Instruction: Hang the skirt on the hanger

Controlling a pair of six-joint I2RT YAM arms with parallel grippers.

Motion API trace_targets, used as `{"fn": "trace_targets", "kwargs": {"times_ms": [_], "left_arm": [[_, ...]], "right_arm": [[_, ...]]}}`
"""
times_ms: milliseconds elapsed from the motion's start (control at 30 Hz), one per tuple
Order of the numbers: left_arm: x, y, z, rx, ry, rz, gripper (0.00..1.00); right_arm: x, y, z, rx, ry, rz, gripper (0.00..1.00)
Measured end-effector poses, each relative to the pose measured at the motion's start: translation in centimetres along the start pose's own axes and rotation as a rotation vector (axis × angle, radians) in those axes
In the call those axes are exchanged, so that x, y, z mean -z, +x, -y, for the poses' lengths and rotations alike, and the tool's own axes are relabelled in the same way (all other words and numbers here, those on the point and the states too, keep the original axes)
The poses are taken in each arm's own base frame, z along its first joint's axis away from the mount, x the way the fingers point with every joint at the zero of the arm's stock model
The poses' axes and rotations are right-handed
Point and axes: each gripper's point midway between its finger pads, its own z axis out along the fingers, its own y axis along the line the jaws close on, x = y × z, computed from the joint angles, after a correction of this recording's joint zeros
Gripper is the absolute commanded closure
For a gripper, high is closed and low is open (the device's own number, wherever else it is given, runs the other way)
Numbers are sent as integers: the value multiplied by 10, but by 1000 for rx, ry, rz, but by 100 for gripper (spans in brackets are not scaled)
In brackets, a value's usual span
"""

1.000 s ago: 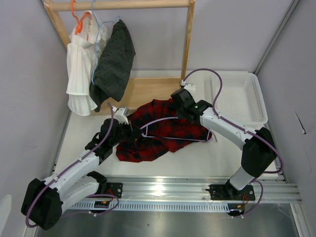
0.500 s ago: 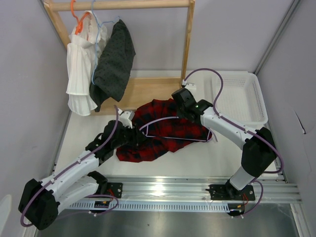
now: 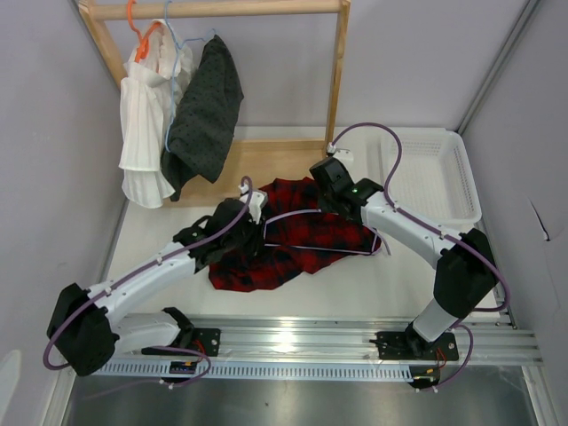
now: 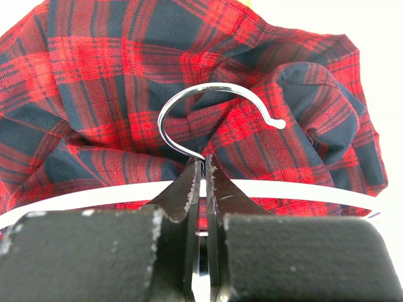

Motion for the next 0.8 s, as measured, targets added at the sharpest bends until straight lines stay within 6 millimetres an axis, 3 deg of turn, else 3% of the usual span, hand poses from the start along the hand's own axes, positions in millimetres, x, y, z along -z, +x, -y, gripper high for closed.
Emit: {"fn": "trace_targets", "kwargs": {"times_ms": [333,800], "left_arm": [[-8,22,7,-174,19,-152,59],[-3,20,30,-271,71,-164,59]], "right_arm": [[0,0,0,-3,-7,-5,100],[-1,-2,0,-10,-11,-4,100]]}}
